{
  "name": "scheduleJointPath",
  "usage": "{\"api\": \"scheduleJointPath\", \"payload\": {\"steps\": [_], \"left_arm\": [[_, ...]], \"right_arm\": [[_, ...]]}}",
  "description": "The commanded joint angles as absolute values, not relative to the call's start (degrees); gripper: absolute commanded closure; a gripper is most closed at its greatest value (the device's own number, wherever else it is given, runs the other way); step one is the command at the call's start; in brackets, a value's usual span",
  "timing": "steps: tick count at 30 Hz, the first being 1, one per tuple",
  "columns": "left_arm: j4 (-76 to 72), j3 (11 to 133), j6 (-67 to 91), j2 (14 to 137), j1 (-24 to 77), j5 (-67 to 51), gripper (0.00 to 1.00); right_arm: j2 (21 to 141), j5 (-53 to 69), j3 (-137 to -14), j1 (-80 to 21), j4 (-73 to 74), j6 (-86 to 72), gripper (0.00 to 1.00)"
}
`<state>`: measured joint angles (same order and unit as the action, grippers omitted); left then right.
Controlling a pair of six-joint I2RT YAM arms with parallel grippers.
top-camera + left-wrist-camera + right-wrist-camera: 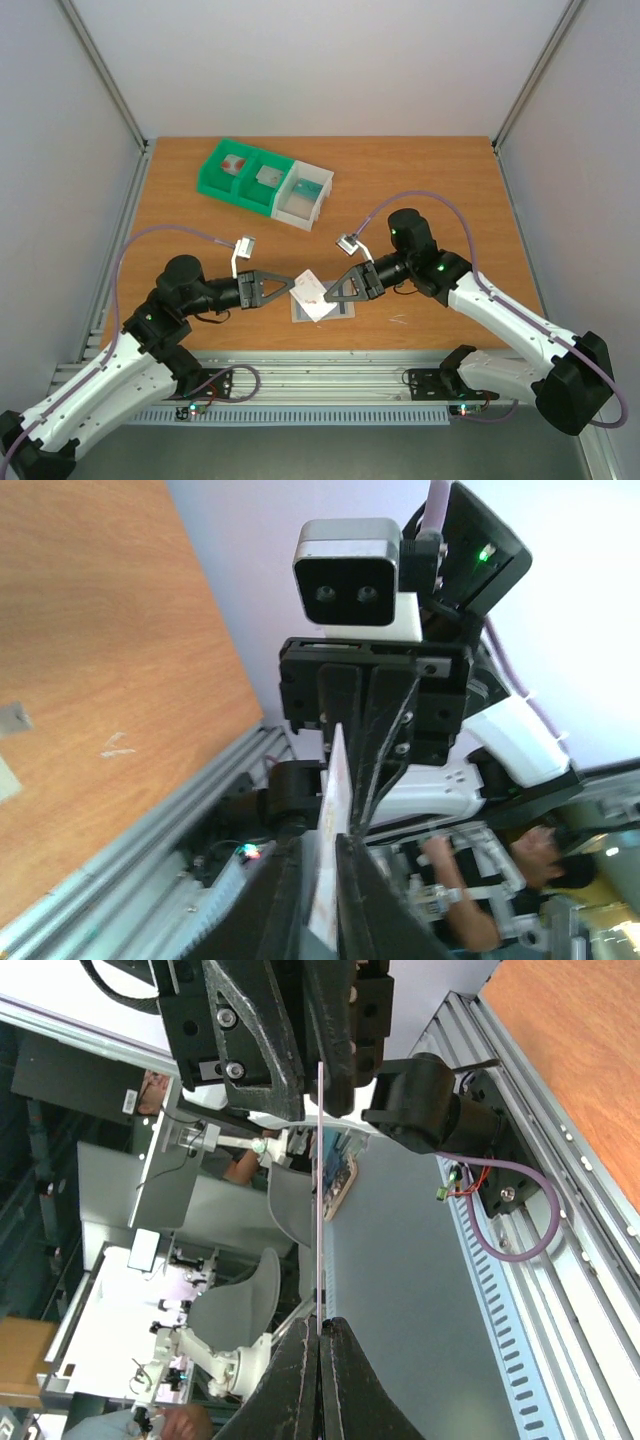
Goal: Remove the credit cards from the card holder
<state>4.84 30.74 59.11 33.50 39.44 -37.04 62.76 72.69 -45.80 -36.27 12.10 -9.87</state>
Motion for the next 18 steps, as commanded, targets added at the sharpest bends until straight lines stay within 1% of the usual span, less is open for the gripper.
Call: {"api": "scheduleJointPath", "payload": {"steps": [1,2,6,9,11,13,16,18], "left_arm": [[-1.8,30.6,60.3,34.1,39.4,-38.7,0.96],[-1.8,30.6,60.4,34.1,39.4,-38.7,0.99],[-1.1,30.5,60.4,34.0,39.4,-38.3,1.00],[-0.3,30.7,60.1,33.9,39.4,-37.4,1.00],[2.2,30.9,59.5,33.7,39.3,-36.0,1.00],[4.1,30.8,58.9,33.5,39.3,-33.9,0.99],[6.3,30.6,58.5,33.6,39.3,-30.7,0.99],[8.5,31.1,57.7,33.5,39.2,-27.8,1.00]], "right_arm": [[63.3,74.0,-47.9,-36.6,13.2,-8.4,0.99],[63.4,74.0,-48.0,-36.6,13.2,-8.5,0.99],[63.6,73.3,-48.3,-36.6,13.8,-8.2,0.98],[63.1,70.7,-48.9,-36.5,16.9,-6.8,0.93],[62.3,66.7,-50.0,-36.6,21.7,-4.3,0.80],[60.9,61.8,-50.9,-36.4,25.4,-2.2,0.71],[58.9,58.2,-51.3,-36.4,27.4,-2.0,0.52],[57.7,56.4,-51.4,-36.4,28.1,-2.4,0.42]]}}
